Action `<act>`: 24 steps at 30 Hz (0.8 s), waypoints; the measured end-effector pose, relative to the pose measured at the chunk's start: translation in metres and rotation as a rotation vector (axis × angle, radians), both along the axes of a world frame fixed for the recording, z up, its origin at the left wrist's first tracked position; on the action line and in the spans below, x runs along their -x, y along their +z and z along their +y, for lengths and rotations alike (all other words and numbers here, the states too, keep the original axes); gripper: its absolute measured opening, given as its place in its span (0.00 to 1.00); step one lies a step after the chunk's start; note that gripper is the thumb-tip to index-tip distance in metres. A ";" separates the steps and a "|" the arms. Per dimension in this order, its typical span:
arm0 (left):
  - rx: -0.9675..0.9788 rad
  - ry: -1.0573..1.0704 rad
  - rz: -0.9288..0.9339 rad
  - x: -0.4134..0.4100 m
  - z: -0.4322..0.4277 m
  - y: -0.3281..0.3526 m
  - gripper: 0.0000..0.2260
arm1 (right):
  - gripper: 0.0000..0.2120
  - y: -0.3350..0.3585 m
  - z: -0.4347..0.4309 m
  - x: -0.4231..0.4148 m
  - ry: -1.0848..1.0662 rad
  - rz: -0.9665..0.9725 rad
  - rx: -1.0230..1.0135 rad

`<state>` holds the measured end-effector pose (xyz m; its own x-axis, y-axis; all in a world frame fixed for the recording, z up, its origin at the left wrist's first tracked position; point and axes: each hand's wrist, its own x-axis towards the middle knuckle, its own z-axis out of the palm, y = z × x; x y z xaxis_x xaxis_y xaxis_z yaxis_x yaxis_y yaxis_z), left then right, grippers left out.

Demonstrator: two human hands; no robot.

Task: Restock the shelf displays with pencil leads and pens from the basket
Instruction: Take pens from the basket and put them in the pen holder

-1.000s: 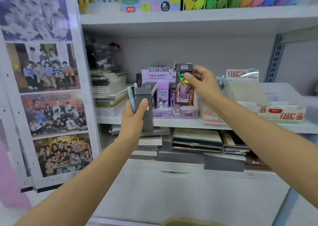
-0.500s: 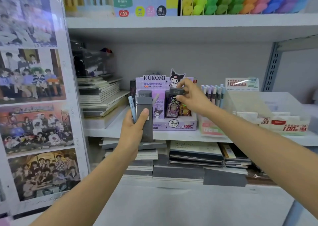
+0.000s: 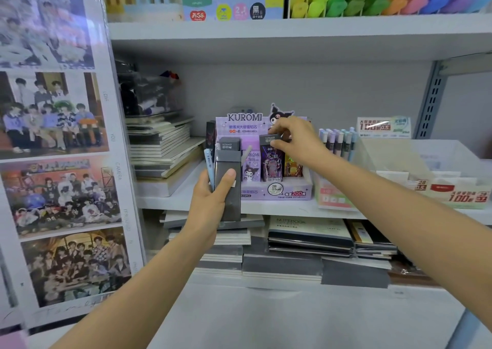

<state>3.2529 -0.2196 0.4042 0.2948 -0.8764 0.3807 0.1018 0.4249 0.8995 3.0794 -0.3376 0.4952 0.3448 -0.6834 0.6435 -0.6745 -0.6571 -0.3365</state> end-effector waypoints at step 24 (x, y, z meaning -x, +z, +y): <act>-0.072 -0.068 -0.038 0.050 0.030 0.008 0.13 | 0.05 -0.013 0.077 0.028 0.473 -0.471 -0.548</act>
